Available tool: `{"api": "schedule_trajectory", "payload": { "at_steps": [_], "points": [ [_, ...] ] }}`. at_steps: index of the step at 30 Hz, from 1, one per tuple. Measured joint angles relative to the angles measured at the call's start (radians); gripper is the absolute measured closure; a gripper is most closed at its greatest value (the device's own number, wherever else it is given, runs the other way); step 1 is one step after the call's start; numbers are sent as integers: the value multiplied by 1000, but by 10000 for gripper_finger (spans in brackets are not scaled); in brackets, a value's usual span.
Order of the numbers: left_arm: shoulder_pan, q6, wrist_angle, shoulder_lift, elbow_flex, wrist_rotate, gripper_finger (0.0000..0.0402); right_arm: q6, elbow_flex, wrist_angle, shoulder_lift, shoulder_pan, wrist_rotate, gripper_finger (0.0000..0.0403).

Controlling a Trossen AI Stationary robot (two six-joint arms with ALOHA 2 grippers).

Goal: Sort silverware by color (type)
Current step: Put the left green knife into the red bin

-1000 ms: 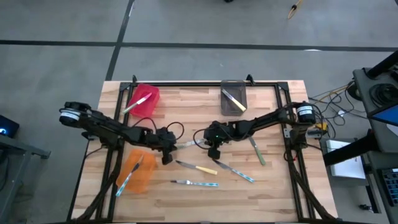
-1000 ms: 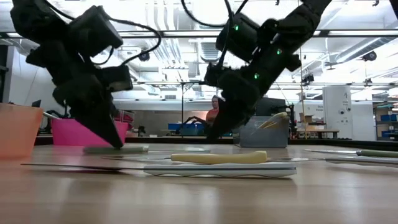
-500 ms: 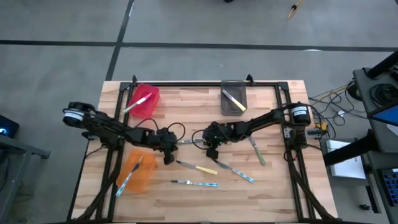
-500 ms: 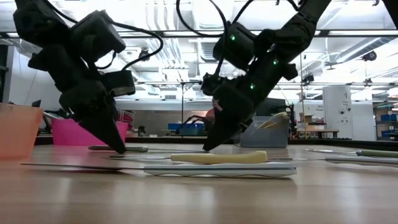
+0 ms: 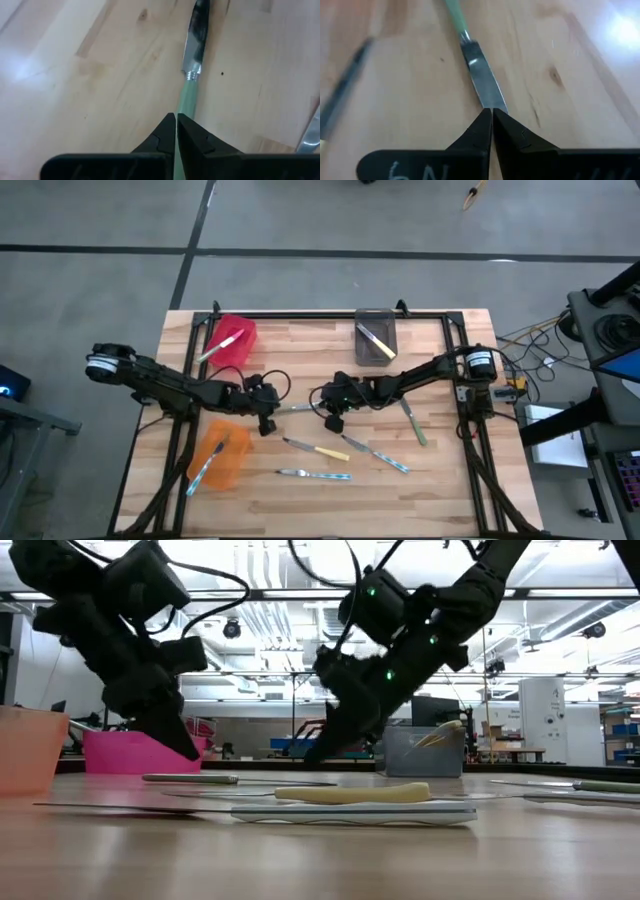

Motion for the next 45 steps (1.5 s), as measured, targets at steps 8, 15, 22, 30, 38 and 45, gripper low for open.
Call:
{"api": "schedule_trajectory", "payload": {
  "at_steps": [8,15,22,30,38,45],
  "points": [
    [0,-28,2,6,2,3,401,45,5,35,91,-4,5,394],
    [0,-30,-10,-47,42,-1,401,87,5,32,191,-4,0,394],
    [0,-29,22,-47,39,2,391,103,5,98,257,-5,-7,394],
    [0,-28,47,52,34,64,297,85,1,152,256,-5,-27,394],
    [3,-16,53,142,19,64,225,61,0,160,255,-5,-30,394],
    [2,-19,64,195,22,39,263,49,0,181,248,-4,-30,394]
  ]
}}
